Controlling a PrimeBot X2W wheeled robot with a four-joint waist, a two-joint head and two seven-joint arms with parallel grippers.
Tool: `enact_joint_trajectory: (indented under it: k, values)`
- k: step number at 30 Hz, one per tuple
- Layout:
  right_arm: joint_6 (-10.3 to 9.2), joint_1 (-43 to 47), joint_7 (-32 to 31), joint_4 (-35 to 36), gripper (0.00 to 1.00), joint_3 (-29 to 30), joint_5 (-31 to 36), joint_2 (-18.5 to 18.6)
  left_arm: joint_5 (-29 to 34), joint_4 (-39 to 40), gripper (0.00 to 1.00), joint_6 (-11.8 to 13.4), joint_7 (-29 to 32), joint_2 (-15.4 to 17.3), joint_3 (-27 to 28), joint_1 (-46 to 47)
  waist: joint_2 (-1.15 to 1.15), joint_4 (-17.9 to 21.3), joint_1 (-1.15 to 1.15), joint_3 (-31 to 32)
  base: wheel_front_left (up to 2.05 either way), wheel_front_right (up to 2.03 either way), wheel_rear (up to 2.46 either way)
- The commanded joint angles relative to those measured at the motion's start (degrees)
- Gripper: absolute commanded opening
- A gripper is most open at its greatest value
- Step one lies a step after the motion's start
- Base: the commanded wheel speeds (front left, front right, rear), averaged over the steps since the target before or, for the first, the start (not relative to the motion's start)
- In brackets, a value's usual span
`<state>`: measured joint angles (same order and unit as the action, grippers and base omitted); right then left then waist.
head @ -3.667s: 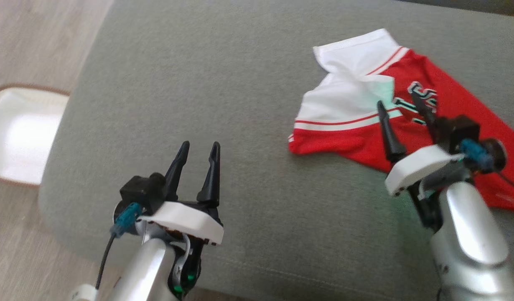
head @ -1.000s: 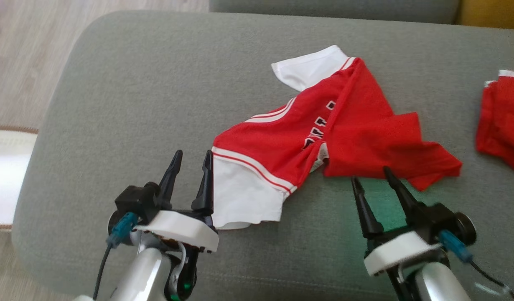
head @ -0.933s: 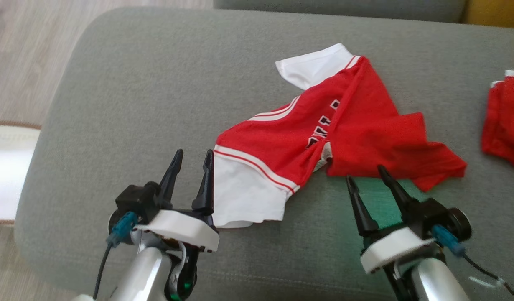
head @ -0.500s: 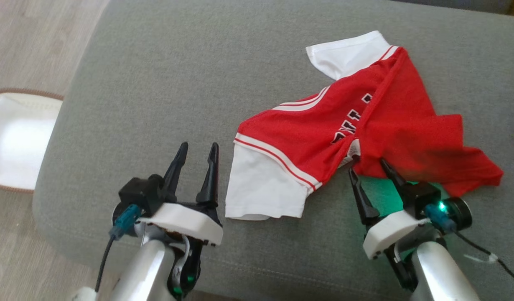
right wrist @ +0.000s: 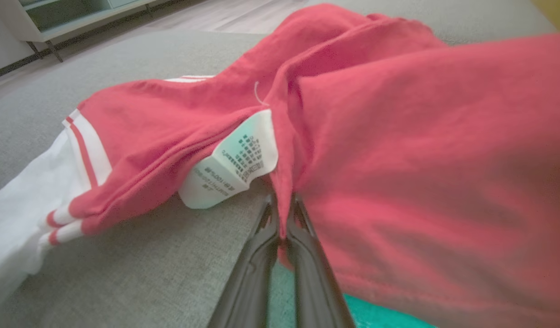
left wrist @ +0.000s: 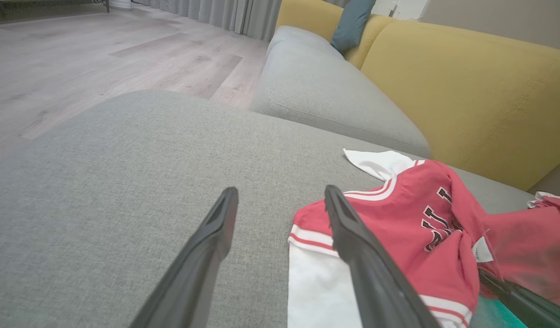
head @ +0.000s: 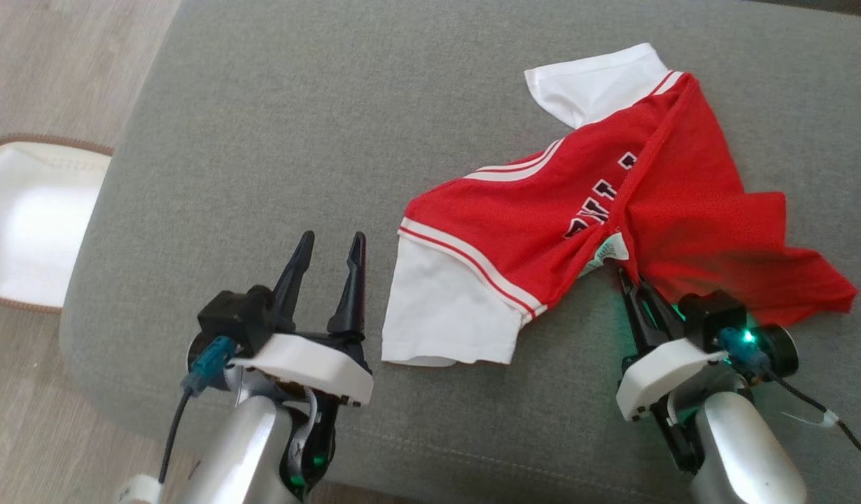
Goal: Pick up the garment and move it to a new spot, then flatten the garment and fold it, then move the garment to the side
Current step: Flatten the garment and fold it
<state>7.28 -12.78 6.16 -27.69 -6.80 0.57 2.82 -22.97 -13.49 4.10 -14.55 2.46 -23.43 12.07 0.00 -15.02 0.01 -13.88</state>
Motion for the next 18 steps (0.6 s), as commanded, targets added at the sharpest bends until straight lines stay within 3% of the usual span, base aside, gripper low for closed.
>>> enact_joint_trajectory:
  k: [1,6,12,18]
  values:
    - [0.21,-1.54,1.10,1.51,0.00,-1.15,-0.07,0.06,-0.38,1.38,1.00,0.26,-0.45,0.42,1.79,1.98,0.00,0.39,-0.01,0.52,0.00,0.00,0.00]
    - [0.21,-0.33,1.78,4.13,0.00,-0.13,-0.04,0.06,-0.09,1.27,1.00,0.36,-0.45,0.42,2.36,1.33,0.00,2.14,-0.01,2.41,0.00,0.00,0.00]
    - [0.21,1.81,-2.44,16.75,0.00,2.52,3.45,0.44,0.11,1.78,1.00,0.52,-0.45,0.42,2.77,0.31,0.00,4.90,-0.01,4.59,0.00,0.00,0.00]
    - [0.21,1.67,-11.77,30.44,0.00,5.95,2.25,8.06,-0.25,2.66,1.00,0.78,-0.45,0.42,2.47,0.70,0.00,5.45,-0.01,3.79,0.00,0.00,0.00]
